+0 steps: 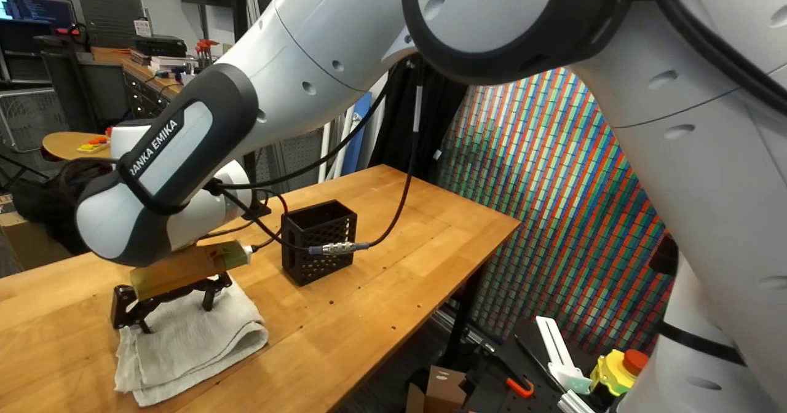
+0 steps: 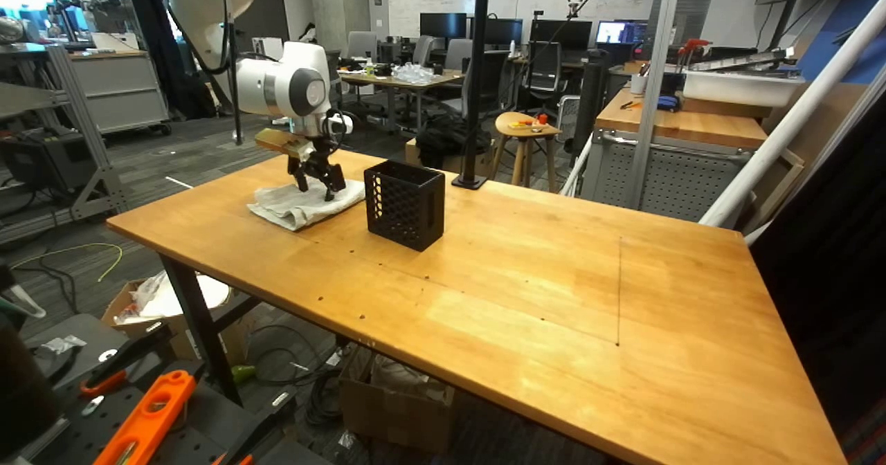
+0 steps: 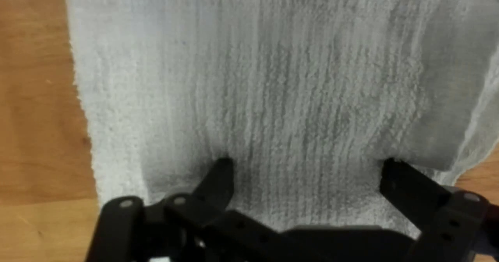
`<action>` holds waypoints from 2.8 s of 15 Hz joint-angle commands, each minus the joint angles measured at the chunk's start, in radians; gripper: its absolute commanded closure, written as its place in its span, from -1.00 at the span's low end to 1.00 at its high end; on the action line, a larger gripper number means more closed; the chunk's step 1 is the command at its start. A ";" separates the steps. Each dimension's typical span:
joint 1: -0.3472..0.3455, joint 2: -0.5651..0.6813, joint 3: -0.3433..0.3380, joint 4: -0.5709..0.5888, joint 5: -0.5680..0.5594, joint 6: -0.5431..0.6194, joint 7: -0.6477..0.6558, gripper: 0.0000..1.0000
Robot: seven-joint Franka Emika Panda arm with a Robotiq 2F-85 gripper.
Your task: Move the black basket to the right, place the white towel inside the basket
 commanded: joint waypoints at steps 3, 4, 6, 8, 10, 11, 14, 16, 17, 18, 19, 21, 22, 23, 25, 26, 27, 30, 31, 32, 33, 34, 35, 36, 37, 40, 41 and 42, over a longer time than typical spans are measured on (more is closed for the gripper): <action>-0.022 0.032 0.037 0.005 0.049 0.067 -0.076 -0.32; -0.021 0.028 0.039 0.002 0.054 0.067 -0.077 -0.18; -0.020 0.012 0.045 -0.008 0.062 0.067 -0.082 0.14; -0.019 -0.009 0.050 -0.026 0.065 0.072 -0.085 0.44; -0.015 -0.035 0.052 -0.046 0.065 0.076 -0.080 0.75; -0.015 -0.044 0.056 -0.053 0.069 0.076 -0.078 0.89; -0.013 -0.071 0.063 -0.074 0.074 0.081 -0.073 1.00; -0.011 -0.090 0.066 -0.084 0.078 0.083 -0.069 1.00; -0.009 -0.101 0.066 -0.089 0.080 0.084 -0.065 1.00; -0.009 -0.113 0.068 -0.098 0.083 0.088 -0.066 1.00; -0.006 -0.122 0.065 -0.103 0.082 0.090 -0.061 1.00; -0.001 -0.150 0.062 -0.125 0.080 0.093 -0.051 1.00; 0.001 -0.160 0.059 -0.133 0.078 0.093 -0.045 1.00; 0.002 -0.174 0.057 -0.145 0.076 0.093 -0.042 1.00; 0.001 -0.212 0.047 -0.176 0.067 0.092 -0.034 1.00; -0.002 -0.235 0.042 -0.192 0.063 0.087 -0.035 1.00; -0.008 -0.267 0.037 -0.214 0.058 0.082 -0.037 1.00; -0.028 -0.342 0.012 -0.268 0.047 0.077 -0.046 1.00; -0.040 -0.366 0.001 -0.286 0.042 0.076 -0.050 1.00; -0.053 -0.394 -0.008 -0.304 0.038 0.071 -0.056 1.00; -0.067 -0.416 -0.020 -0.317 0.031 0.065 -0.061 1.00; -0.082 -0.435 -0.029 -0.326 0.025 0.059 -0.067 1.00; -0.101 -0.463 -0.036 -0.339 0.024 0.049 -0.076 1.00; -0.115 -0.481 -0.044 -0.348 0.018 0.045 -0.077 1.00; -0.133 -0.501 -0.057 -0.359 0.011 0.043 -0.073 1.00; -0.180 -0.557 -0.079 -0.392 0.002 0.033 -0.076 1.00; -0.196 -0.582 -0.088 -0.404 -0.005 0.022 -0.079 1.00; -0.212 -0.604 -0.095 -0.416 -0.009 0.016 -0.079 1.00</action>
